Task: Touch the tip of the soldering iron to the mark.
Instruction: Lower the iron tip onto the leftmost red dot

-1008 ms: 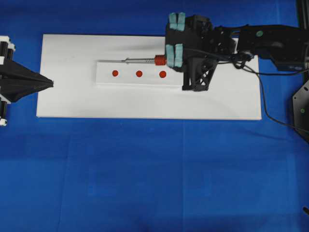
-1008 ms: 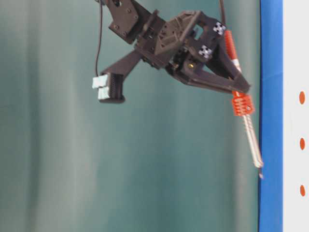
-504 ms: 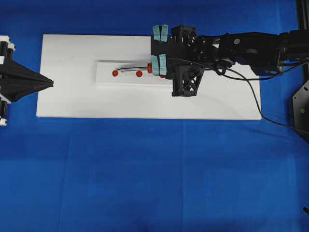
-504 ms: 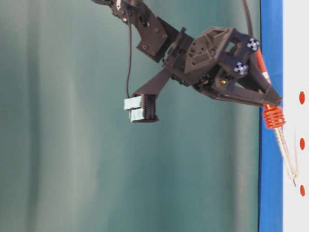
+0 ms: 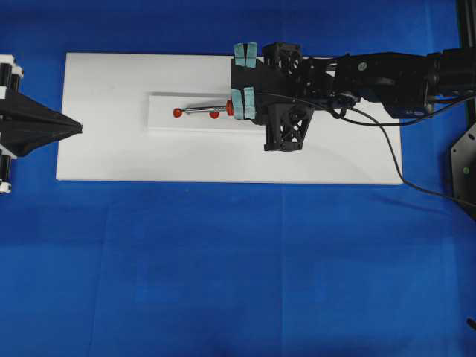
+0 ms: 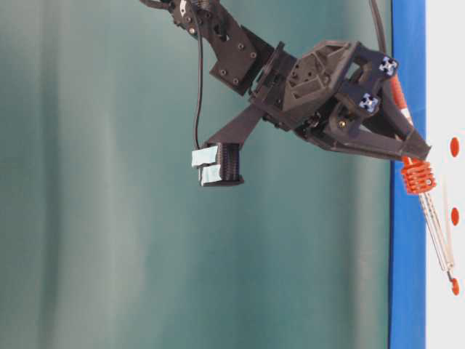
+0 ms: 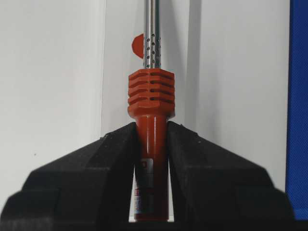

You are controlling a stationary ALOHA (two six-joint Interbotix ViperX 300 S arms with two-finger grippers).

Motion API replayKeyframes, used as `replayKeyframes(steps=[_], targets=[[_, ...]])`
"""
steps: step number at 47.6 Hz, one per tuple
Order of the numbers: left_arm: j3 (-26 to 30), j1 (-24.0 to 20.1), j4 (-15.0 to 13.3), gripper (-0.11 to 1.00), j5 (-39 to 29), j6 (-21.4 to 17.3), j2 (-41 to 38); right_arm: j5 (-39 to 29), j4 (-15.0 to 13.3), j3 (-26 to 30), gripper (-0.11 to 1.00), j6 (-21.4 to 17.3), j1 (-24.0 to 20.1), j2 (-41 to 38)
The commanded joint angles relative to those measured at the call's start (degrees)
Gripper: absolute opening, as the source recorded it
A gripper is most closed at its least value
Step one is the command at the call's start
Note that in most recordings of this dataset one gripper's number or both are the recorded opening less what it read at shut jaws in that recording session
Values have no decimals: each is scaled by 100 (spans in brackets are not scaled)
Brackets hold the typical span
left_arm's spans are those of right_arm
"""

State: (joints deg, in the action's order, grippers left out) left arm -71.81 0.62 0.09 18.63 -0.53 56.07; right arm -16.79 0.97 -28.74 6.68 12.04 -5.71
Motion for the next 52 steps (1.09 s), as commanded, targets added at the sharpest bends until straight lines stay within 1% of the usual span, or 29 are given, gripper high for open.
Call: replayKeyframes(steps=[1, 52], targets=[[62, -9, 9, 0, 53, -9, -18, 53, 0, 79, 6, 9, -9, 70], [62, -18, 9, 0, 53, 0, -18, -9, 0, 79, 6, -9, -9, 44]])
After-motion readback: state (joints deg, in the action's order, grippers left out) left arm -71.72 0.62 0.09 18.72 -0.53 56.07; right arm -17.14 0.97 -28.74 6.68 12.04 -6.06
